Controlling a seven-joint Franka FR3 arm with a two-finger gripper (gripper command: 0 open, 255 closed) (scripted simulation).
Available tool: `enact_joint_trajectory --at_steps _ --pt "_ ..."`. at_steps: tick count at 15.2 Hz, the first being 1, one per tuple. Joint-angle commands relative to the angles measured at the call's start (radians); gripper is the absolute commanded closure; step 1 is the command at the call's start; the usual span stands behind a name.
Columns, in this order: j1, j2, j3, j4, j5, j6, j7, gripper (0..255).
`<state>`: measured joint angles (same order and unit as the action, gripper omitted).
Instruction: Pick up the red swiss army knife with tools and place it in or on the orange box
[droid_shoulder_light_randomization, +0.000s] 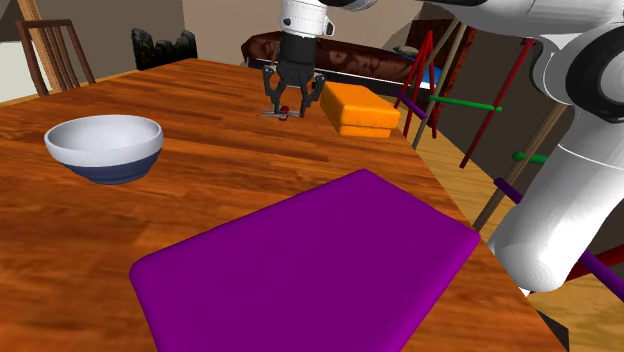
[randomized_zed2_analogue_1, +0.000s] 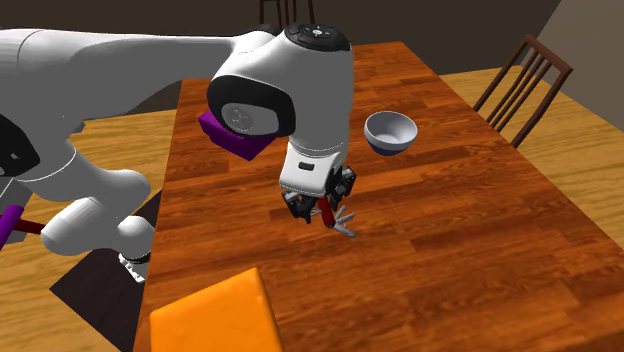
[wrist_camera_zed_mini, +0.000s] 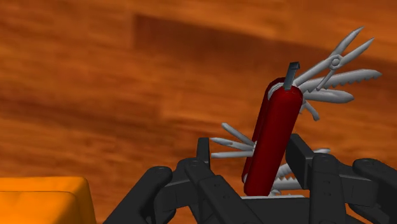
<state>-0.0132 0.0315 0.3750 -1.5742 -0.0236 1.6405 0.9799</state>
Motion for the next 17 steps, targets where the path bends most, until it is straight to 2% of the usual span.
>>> enact_joint_trajectory --at_steps 1,10,17 --pt "0.003 0.011 0.002 0.044 -0.004 -0.034 0.004 255" --pt "0.015 0.064 0.01 0.232 -0.025 -0.174 0.015 255" --pt "0.036 0.133 0.019 0.422 -0.055 -0.3 0.029 255"
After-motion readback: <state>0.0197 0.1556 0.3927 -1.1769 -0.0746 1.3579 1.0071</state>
